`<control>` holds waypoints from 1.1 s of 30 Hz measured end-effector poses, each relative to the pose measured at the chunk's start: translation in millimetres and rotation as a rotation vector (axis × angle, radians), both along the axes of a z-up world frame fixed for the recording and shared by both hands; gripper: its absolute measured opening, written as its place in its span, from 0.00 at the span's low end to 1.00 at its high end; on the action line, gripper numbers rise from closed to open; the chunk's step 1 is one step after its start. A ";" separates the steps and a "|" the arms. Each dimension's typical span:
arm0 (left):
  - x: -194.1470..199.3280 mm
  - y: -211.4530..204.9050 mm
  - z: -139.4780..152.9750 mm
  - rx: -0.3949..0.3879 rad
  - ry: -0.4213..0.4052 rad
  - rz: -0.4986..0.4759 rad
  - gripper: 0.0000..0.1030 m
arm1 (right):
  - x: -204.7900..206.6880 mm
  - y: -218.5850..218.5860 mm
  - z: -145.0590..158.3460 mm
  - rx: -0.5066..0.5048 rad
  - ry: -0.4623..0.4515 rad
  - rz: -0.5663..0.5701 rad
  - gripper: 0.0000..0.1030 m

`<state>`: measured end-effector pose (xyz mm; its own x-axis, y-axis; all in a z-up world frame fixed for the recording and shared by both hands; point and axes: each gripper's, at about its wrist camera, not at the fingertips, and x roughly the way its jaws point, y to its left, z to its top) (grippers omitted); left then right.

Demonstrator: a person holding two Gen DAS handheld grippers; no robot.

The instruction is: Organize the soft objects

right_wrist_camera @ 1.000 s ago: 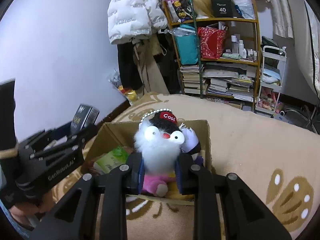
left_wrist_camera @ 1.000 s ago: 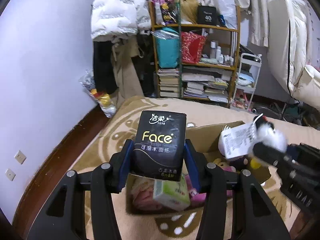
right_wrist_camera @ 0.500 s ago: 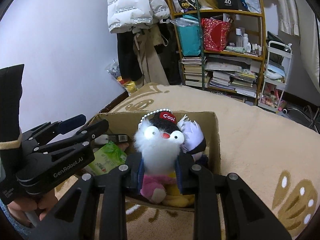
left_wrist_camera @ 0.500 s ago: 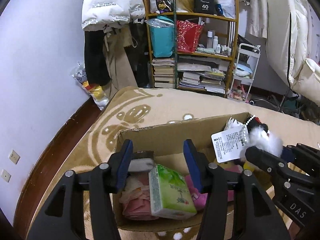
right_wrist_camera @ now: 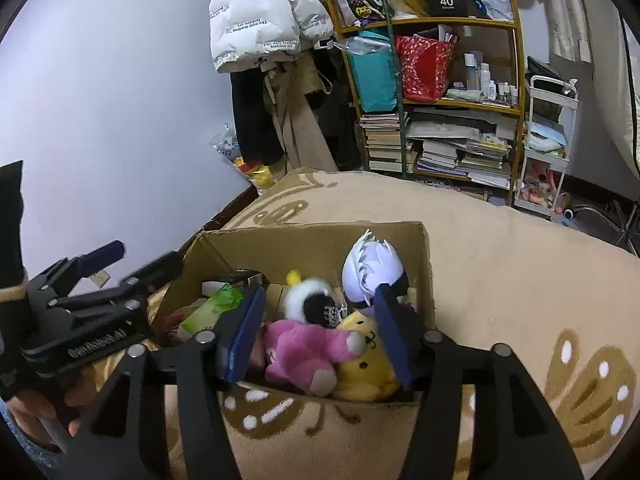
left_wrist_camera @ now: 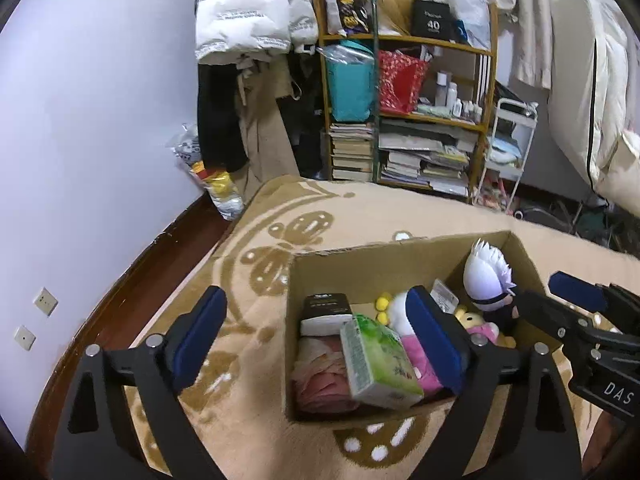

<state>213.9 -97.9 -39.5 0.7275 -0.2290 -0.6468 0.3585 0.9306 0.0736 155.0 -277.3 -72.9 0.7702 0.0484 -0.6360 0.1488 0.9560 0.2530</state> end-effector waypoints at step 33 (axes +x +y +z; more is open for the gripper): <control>-156.3 75.5 105.7 -0.041 -0.230 0.073 0.99 | -177.1 32.2 119.6 -0.134 -0.278 -0.069 1.00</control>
<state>57.7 -22.5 66.2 0.8701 -0.1934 -0.4534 0.2687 0.9573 0.1072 -22.2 -245.0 46.7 0.9140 -0.0805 -0.3977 0.1577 0.9735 0.1655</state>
